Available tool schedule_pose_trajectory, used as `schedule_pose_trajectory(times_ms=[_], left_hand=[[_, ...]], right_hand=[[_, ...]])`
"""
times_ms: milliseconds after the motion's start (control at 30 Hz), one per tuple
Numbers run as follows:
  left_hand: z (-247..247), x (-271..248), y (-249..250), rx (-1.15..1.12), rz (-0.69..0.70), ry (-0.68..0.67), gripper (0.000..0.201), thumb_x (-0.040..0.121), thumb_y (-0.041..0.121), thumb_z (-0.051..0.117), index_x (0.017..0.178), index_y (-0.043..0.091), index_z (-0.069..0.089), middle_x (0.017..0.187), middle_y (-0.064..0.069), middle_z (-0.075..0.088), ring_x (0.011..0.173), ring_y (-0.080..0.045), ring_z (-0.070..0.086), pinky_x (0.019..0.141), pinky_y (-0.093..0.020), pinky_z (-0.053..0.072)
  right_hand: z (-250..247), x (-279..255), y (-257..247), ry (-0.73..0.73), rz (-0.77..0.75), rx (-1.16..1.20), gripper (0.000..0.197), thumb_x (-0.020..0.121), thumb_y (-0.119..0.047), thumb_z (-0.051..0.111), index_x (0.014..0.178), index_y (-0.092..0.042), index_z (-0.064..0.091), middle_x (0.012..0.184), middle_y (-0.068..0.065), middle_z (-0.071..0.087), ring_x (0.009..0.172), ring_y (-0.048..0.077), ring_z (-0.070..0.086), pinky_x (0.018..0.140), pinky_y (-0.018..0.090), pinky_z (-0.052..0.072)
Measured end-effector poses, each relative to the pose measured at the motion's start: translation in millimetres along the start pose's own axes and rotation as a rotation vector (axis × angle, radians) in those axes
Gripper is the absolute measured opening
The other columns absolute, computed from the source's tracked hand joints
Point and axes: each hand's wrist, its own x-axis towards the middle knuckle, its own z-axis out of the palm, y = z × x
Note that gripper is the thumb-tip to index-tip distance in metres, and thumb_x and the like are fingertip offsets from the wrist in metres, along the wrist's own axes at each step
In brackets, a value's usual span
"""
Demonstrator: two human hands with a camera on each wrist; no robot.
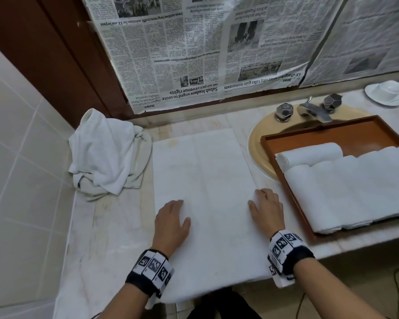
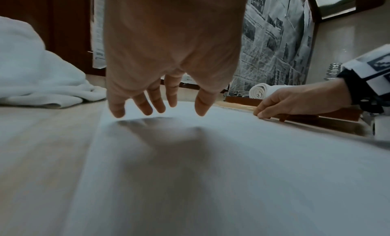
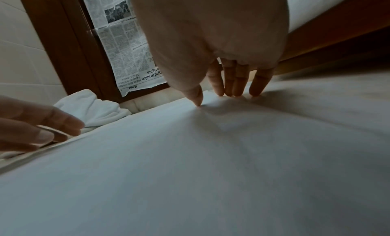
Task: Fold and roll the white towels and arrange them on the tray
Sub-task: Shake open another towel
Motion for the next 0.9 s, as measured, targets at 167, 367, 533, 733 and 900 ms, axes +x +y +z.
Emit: schedule_pose_trajectory(times_ms=[167,367,533,733,900], left_hand=[[-2,63,39,0.007,0.143,-0.051,0.057,0.097,0.031,0.057,0.15,0.018,0.039,0.148,-0.004,0.042,0.133,-0.025,0.039,0.11,-0.038,0.036],[7,167,98,0.108,0.243,-0.111,0.051,0.099,0.028,0.053,0.148,0.022,0.042,0.141,-0.01,0.046,0.127,-0.031,0.045,0.104,-0.044,0.041],[19,236,141,0.18,0.291,-0.133,0.041,0.102,0.026,0.047,0.142,0.03,0.052,0.132,-0.007,0.05,0.121,-0.027,0.051,0.095,-0.044,0.048],[30,267,158,0.242,0.384,-0.16,0.034,0.102,0.026,0.05,0.131,0.039,0.062,0.117,-0.002,0.053,0.106,-0.025,0.053,0.082,-0.043,0.051],[26,276,159,0.214,0.382,-0.207,0.023,0.101,0.025,0.051,0.118,0.029,0.066,0.114,0.002,0.054,0.105,-0.019,0.054,0.079,-0.037,0.049]], right_hand=[[-3,42,-8,0.0,-0.003,0.055,0.035,0.099,-0.026,0.05,0.127,-0.005,0.053,0.131,0.012,0.047,0.121,0.03,0.04,0.099,0.04,0.038],[-7,78,-15,-0.009,0.028,0.099,0.03,0.102,-0.026,0.046,0.118,-0.002,0.054,0.126,0.015,0.048,0.124,0.03,0.04,0.093,0.036,0.042],[-6,95,-12,-0.011,0.06,0.14,0.026,0.101,-0.028,0.048,0.111,-0.006,0.057,0.121,0.011,0.053,0.115,0.027,0.05,0.087,0.036,0.045],[-10,101,-13,-0.032,0.095,0.254,0.016,0.096,-0.025,0.052,0.094,-0.01,0.058,0.101,0.005,0.058,0.095,0.026,0.058,0.075,0.036,0.046],[-22,106,-18,-0.063,0.114,0.293,0.013,0.089,-0.021,0.056,0.084,-0.009,0.055,0.084,0.005,0.059,0.078,0.025,0.056,0.061,0.033,0.042]])
